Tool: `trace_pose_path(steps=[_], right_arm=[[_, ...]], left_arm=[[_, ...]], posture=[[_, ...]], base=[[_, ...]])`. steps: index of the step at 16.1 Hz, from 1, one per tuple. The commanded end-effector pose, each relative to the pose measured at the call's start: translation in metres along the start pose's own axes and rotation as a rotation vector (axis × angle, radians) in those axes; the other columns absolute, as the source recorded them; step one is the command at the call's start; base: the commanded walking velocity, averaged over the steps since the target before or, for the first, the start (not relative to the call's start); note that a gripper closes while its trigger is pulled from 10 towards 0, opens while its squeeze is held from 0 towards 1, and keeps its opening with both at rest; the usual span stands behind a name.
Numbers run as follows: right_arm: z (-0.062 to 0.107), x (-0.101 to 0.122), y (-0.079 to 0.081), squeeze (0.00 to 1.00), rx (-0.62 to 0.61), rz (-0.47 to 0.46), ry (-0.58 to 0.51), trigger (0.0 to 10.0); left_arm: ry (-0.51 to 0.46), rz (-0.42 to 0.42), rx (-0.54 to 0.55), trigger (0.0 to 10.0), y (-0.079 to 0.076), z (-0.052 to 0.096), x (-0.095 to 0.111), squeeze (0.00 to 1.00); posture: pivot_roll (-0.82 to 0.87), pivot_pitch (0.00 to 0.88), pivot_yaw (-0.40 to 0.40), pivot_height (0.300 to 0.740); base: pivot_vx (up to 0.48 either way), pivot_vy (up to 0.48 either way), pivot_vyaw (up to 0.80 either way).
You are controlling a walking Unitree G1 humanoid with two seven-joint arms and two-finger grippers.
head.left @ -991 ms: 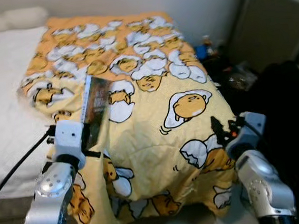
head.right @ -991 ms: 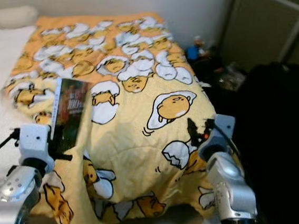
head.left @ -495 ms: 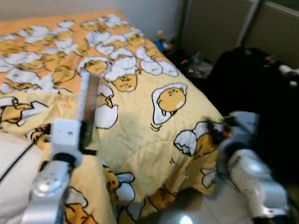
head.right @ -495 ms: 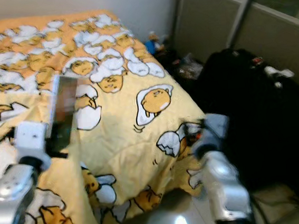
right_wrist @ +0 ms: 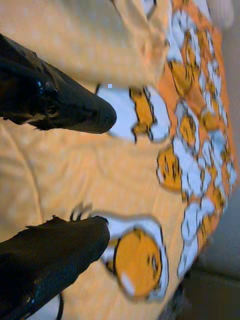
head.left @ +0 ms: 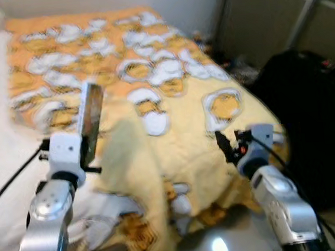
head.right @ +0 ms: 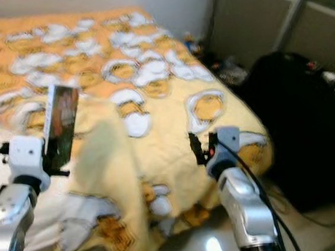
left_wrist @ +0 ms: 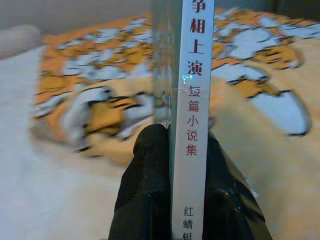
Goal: Clean up the room
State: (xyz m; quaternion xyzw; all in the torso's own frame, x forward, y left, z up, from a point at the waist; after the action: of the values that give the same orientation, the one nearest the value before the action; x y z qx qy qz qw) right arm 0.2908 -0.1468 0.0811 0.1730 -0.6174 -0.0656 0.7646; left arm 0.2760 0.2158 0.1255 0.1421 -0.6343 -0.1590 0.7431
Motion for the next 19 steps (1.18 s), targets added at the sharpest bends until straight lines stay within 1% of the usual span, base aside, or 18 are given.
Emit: trace_pose_path(steps=[1,4,5,6,8,11,13,15,18,19], right_arm=[[0.002,0.002,-0.006,0.00,-0.016,0.018,-0.006,10.0],[0.002,0.000,-0.004,0.00,-0.016,0.017,-0.004,10.0],[0.003,-0.001,-0.005,0.00,-0.026,-0.013,-0.016,10.0],[0.004,-0.001,-0.008,0.00,-0.047,-0.015,-0.016,10.0],[0.005,-0.002,-0.011,0.00,-0.061,-0.013,-0.012,10.0],[0.002,-0.003,-0.008,0.00,-0.068,-0.004,-0.013,10.0],[0.003,-0.002,-0.010,0.00,-0.078,-0.003,-0.014,10.0],[0.005,-0.003,-0.015,0.00,-0.103,-0.002,-0.005,10.0],[0.003,-0.003,-0.015,0.00,-0.115,0.010,0.004,10.0],[0.002,-0.003,-0.017,0.00,-0.133,0.003,0.004,10.0]], left_arm=[[-0.054,-0.005,-0.018,10.0,-0.005,0.000,0.012,0.00],[-0.059,-0.006,-0.014,10.0,-0.003,-0.001,0.013,0.00],[-0.061,-0.004,-0.017,10.0,-0.005,0.000,0.013,0.00],[-0.065,-0.001,-0.022,10.0,-0.007,0.001,0.015,0.00],[-0.065,-0.009,-0.023,10.0,-0.005,0.001,0.015,0.00],[-0.073,-0.015,-0.020,10.0,-0.001,-0.001,0.018,0.00],[-0.077,-0.018,-0.024,10.0,-0.003,-0.001,0.020,0.00],[-0.076,-0.027,-0.030,10.0,-0.005,-0.001,0.020,0.00],[-0.078,-0.028,-0.033,10.0,-0.006,-0.002,0.021,0.00],[-0.077,-0.026,-0.034,10.0,-0.007,-0.003,0.021,0.00]], posture=[[0.03,0.000,-0.055,0.740],[0.03,0.000,-0.051,0.740],[0.02,0.000,-0.047,0.740],[0.03,0.000,-0.048,0.740],[0.04,0.000,-0.054,0.740],[0.04,0.000,-0.056,0.740],[0.04,0.000,-0.059,0.740],[0.06,0.000,-0.073,0.740],[0.04,0.000,-0.066,0.740],[0.03,0.000,-0.061,0.740]], base=[[0.000,0.420,0.80],[0.000,0.419,0.80],[0.000,0.424,0.00],[0.000,0.428,0.00],[0.000,0.422,0.00],[0.000,0.423,0.00],[0.000,0.426,0.00],[0.000,0.420,0.00],[0.000,0.425,0.00],[0.000,0.424,-0.52]])
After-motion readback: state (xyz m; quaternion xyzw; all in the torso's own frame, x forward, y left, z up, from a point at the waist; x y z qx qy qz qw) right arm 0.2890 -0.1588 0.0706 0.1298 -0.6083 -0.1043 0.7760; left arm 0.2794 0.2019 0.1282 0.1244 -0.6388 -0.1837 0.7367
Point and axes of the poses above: a point about 5 cm out from each wrist's last joint towards the gripper, its own z axis pointing back from the gripper into the wrist, its own x axis along the axis of the wrist's last joint, y = z × x, the point moved 2 cm from there along -z, pointing out of the wrist towards the gripper, and after that the axes turned 9 degrees about -z, right-handed, at the moved point
